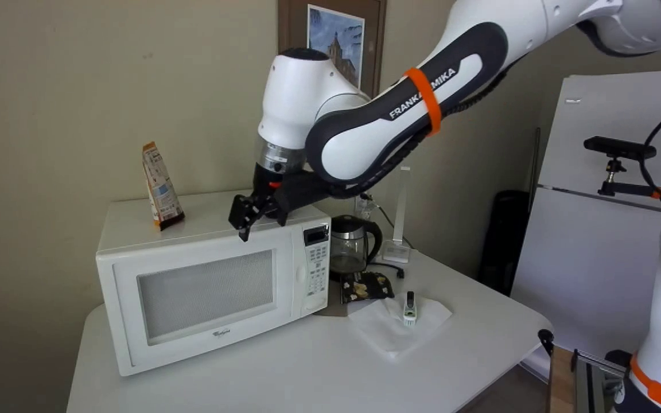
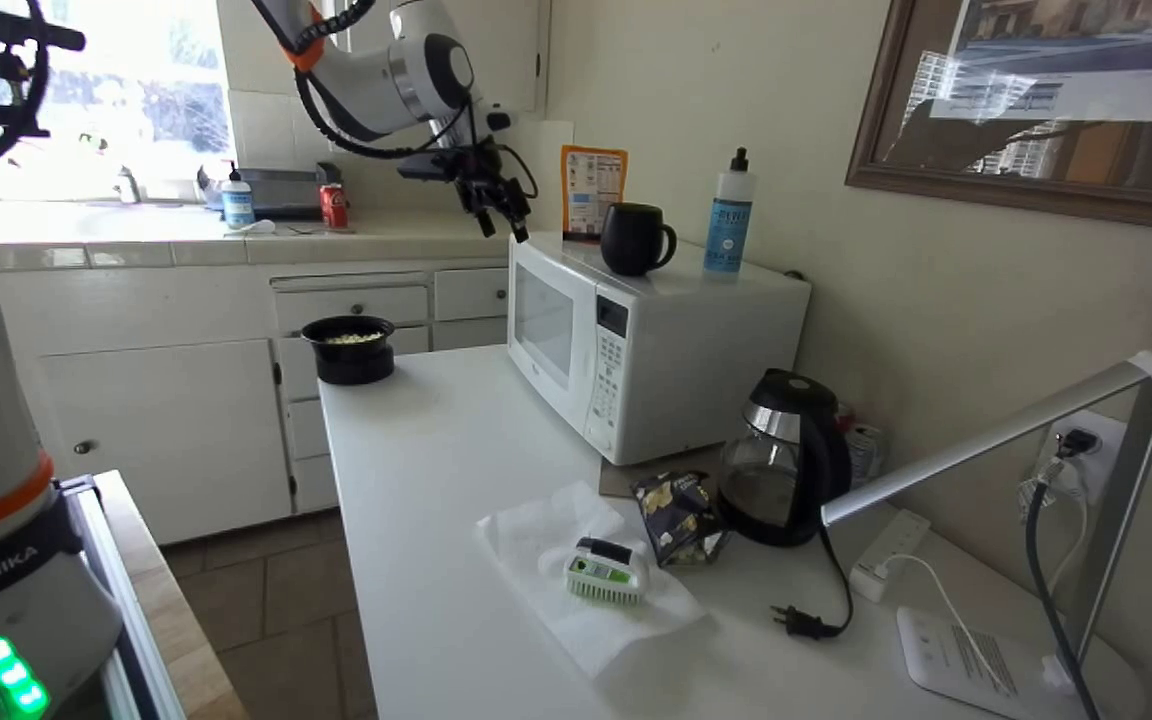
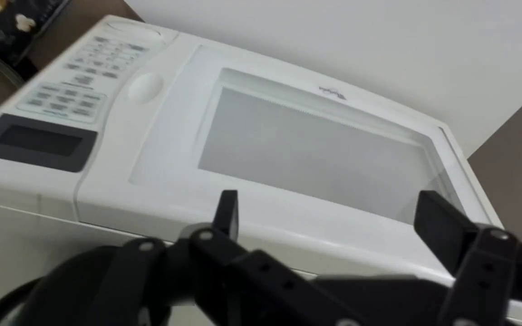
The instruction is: Pick the white and orange packet from the microwave top and put it on the white paper towel
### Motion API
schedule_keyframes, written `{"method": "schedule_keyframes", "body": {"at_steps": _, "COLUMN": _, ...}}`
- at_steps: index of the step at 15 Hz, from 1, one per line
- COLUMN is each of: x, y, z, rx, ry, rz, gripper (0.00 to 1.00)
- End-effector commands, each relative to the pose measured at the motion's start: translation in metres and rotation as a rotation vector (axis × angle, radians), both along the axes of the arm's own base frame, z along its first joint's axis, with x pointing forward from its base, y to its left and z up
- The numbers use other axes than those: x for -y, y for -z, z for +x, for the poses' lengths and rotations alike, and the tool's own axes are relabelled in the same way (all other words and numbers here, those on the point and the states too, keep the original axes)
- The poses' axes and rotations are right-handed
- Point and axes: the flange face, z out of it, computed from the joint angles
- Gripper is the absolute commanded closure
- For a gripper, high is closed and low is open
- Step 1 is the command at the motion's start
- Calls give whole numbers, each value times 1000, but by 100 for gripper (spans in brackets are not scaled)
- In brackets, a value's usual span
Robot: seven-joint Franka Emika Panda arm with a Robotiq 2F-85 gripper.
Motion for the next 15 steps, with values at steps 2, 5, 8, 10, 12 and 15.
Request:
{"method": "schedule_keyframes", "body": {"at_steps": 2, "x": -59, "y": 20, "z": 71, "rx": 160, "ry": -49, "rz": -24, "gripper": 0}}
{"method": "schedule_keyframes", "body": {"at_steps": 5, "x": -87, "y": 36, "z": 103, "rx": 247, "ry": -58, "rz": -62, "gripper": 0}}
{"method": "schedule_keyframes", "body": {"at_steps": 8, "x": -111, "y": 54, "z": 128, "rx": 317, "ry": -61, "rz": -126, "gripper": 0}}
{"method": "schedule_keyframes", "body": {"at_steps": 10, "x": -127, "y": 63, "z": 140, "rx": 396, "ry": -65, "rz": -195, "gripper": 0}}
{"method": "schedule_keyframes", "body": {"at_steps": 12, "x": -140, "y": 64, "z": 150, "rx": 482, "ry": -49, "rz": -243, "gripper": 0}}
{"method": "schedule_keyframes", "body": {"at_steps": 15, "x": -134, "y": 60, "z": 147, "rx": 462, "ry": -43, "rz": -233, "gripper": 0}}
